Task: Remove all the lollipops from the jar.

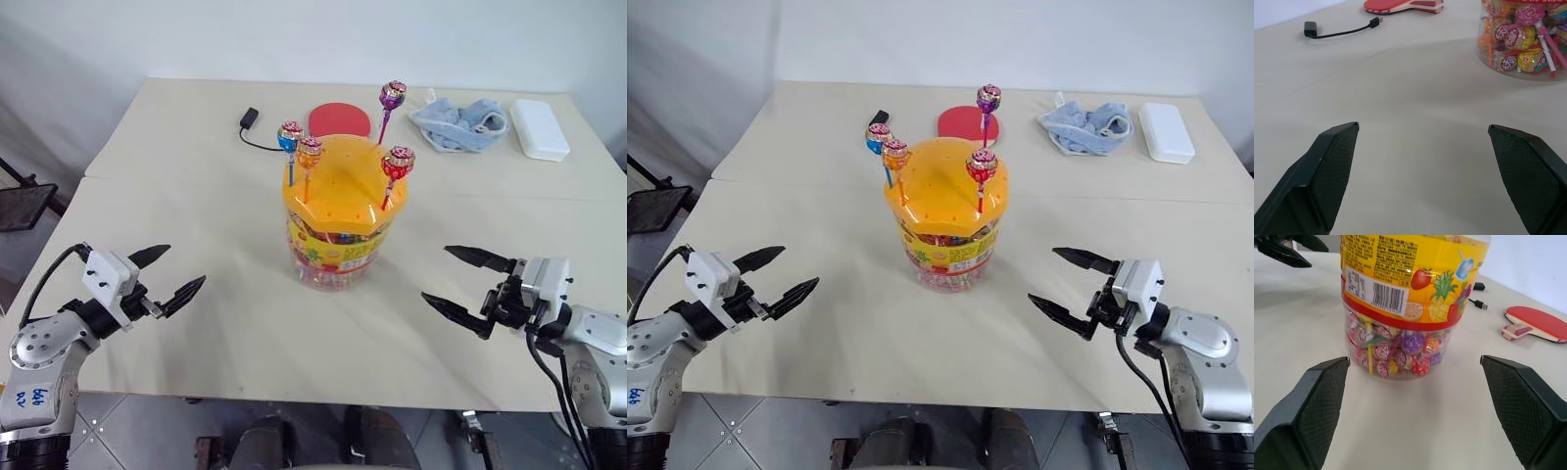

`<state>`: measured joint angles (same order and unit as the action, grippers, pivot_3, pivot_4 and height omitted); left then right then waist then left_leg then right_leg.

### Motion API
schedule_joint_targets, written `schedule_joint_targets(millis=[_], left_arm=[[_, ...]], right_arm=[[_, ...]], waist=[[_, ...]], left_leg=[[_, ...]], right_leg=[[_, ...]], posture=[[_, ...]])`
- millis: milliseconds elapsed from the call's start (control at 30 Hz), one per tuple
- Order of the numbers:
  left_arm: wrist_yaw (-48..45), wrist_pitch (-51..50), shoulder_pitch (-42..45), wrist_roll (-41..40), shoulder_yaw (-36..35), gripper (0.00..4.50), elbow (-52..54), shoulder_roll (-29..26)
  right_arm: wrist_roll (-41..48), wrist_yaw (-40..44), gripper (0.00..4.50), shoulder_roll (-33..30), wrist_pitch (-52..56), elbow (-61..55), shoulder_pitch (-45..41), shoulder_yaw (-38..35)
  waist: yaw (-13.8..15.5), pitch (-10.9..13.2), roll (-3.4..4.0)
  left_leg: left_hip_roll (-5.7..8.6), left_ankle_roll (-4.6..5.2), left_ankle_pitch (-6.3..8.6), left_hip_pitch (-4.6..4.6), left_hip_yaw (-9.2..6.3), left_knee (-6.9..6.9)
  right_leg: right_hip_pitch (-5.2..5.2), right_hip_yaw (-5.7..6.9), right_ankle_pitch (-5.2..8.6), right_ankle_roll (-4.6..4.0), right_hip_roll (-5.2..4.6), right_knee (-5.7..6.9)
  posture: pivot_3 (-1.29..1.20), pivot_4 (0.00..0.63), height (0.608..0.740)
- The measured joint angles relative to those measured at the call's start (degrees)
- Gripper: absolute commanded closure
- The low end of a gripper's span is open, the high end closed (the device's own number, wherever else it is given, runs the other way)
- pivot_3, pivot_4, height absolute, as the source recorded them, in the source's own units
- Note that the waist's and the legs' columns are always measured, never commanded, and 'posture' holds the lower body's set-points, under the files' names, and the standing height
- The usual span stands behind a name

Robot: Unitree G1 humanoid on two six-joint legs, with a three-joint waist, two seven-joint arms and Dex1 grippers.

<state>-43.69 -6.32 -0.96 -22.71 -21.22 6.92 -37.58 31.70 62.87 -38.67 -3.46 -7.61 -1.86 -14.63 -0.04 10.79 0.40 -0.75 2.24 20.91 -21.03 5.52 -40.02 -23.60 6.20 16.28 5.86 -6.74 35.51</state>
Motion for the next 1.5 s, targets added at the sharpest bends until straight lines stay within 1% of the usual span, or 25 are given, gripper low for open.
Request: schedule_joint_targets(millis=[100,200,233,300,367,433,500,633,700,767,900,967,1033,1133,1367,1500], left_arm=[[-0.4,-1.4,0.4,-1.5,0.5,0.01,0.1,0.6],[-3.4,-5.5,1.8,-8.7,0.1,0.01,2.4,0.9],[-4.6,-7.4,3.0,-11.7,-0.5,0.01,3.2,0.4],[-6.5,-11.9,6.3,-18.1,-2.2,0.01,4.3,-2.1],[-8.0,-16.9,9.6,-24.2,-4.1,0.01,5.6,-5.9],[-9.0,-20.2,11.6,-28.1,-5.1,0.01,7.1,-7.8],[-9.4,-22.9,13.9,-30.3,-4.6,0.01,7.6,-8.2],[-10.8,-23.5,18.4,-30.0,-2.4,0.01,6.9,-8.4],[-11.3,-23.3,19.1,-29.1,-1.5,0.01,5.7,-8.4],[-11.7,-24.0,21.5,-28.9,1.1,0.01,5.4,-7.7],[-11.1,-26.1,32.4,-28.8,7.1,0.01,3.4,-2.9],[-10.1,-25.9,38.0,-27.0,10.2,0.01,0.8,0.2],[-10.0,-25.7,41.0,-25.5,12.0,0.01,-1.3,2.0],[-10.3,-25.7,44.3,-23.7,14.4,0.54,-4.5,3.9],[-13.6,-26.0,47.0,-21.6,17.4,2.76,-8.4,6.7],[-15.4,-26.0,47.6,-20.8,17.5,4.02,-10.1,6.8]], right_arm=[[0.0,-0.8,0.00,0.9,0.1,0.6,-0.3,0.0],[2.4,-1.9,0.00,1.3,2.2,-1.8,0.1,-0.6],[5.1,-2.7,0.00,0.9,4.6,-4.0,0.3,-1.9],[12.3,-4.4,0.00,-2.3,10.4,-8.7,0.7,-6.3],[17.4,-4.7,0.00,-5.4,14.1,-12.7,2.0,-11.7],[19.6,-4.6,0.00,-6.1,16.0,-14.7,3.1,-14.1],[20.5,-3.6,0.00,-5.9,16.4,-15.1,3.9,-14.4],[18.0,1.5,0.00,-3.6,11.7,-14.4,3.2,-13.7],[16.5,2.6,0.00,-3.5,10.1,-12.8,3.0,-13.4],[16.2,3.3,0.00,-3.5,9.6,-10.7,2.6,-14.5],[16.4,5.1,0.00,-4.0,9.6,-10.3,3.7,-17.0],[16.3,5.1,0.00,-4.0,9.6,-10.3,4.0,-17.3],[16.1,4.9,0.00,-3.9,9.6,-10.4,4.0,-17.3],[16.2,3.8,0.00,-3.1,9.6,-12.0,5.4,-17.5],[17.9,0.5,0.00,-1.4,9.9,-18.0,8.7,-18.2],[19.5,-1.1,0.00,-0.8,10.0,-19.8,9.0,-18.4]], waist=[[0.0,0.0,0.00],[0.1,0.0,-0.01],[0.1,0.0,0.00],[0.2,0.0,0.02],[0.3,0.0,0.00],[0.2,0.0,-0.04],[0.1,0.0,-0.05],[0.2,0.0,-0.05],[0.1,0.0,-0.06],[0.2,0.0,-0.07],[1.8,0.0,-0.10],[1.8,0.0,-0.11],[1.6,0.0,-0.11],[1.3,0.0,-0.11],[1.5,0.0,-0.11],[1.5,0.0,-0.11]], left_leg=[[0.00,0.00,0.00,-0.01,0.00,0.00],[0.00,0.00,0.00,-0.02,-0.03,-0.03],[0.00,0.00,0.00,-0.06,-0.04,-0.05],[0.00,0.00,0.00,-0.05,-0.10,-0.08],[-0.01,0.00,0.00,-0.04,-0.18,-0.06],[0.00,-0.01,0.00,0.06,-0.18,-0.03],[0.02,0.00,0.00,0.04,-0.15,-0.04],[0.03,-0.01,0.00,0.06,-0.07,-0.04],[0.05,0.00,0.00,0.06,0.00,-0.04],[0.06,0.02,-0.01,0.02,0.00,-0.06],[0.19,0.09,-0.05,-0.01,-0.07,-0.17],[0.26,0.14,-0.08,-0.03,-0.02,-0.19],[0.28,0.14,-0.09,-0.03,0.01,-0.18],[0.18,0.10,-0.09,-0.03,0.06,-0.14],[0.21,0.09,-0.11,-0.03,0.06,-0.18],[0.21,0.09,-0.11,-0.03,0.05,-0.19]], right_leg=[[0.00,0.00,0.00,0.00,0.00,0.01],[-0.01,0.00,0.00,0.00,-0.03,0.02],[-0.02,0.01,0.00,0.00,-0.03,0.02],[0.01,0.03,0.00,0.00,-0.04,0.03],[0.09,0.09,0.00,0.00,-0.03,-0.02],[0.20,0.09,0.00,0.00,-0.02,-0.08],[0.18,0.06,0.00,0.01,0.01,-0.07],[0.17,0.04,0.00,0.01,0.19,-0.05],[0.13,0.00,0.00,0.01,0.23,-0.02],[0.12,0.01,-0.01,0.02,0.28,-0.02],[0.16,0.05,-0.04,0.08,0.29,0.03],[0.15,0.01,-0.08,0.15,0.30,0.01],[0.13,0.03,-0.09,0.17,0.31,0.02],[0.07,0.09,-0.08,0.16,0.44,0.01],[0.08,0.08,-0.09,0.17,0.41,0.02],[0.09,0.08,-0.09,0.17,0.41,0.02]], posture=[[0.00,0.150,0.740],[0.00,0.150,0.740],[0.00,0.150,0.740],[0.00,0.150,0.740],[0.00,0.150,0.740],[0.00,0.150,0.740],[0.00,0.150,0.740],[0.00,0.150,0.740],[0.00,0.150,0.740],[0.00,0.150,0.740],[0.00,0.150,0.740],[0.00,0.150,0.740],[0.00,0.150,0.740],[0.00,0.150,0.740],[0.00,0.150,0.740],[0.00,0.150,0.740]])
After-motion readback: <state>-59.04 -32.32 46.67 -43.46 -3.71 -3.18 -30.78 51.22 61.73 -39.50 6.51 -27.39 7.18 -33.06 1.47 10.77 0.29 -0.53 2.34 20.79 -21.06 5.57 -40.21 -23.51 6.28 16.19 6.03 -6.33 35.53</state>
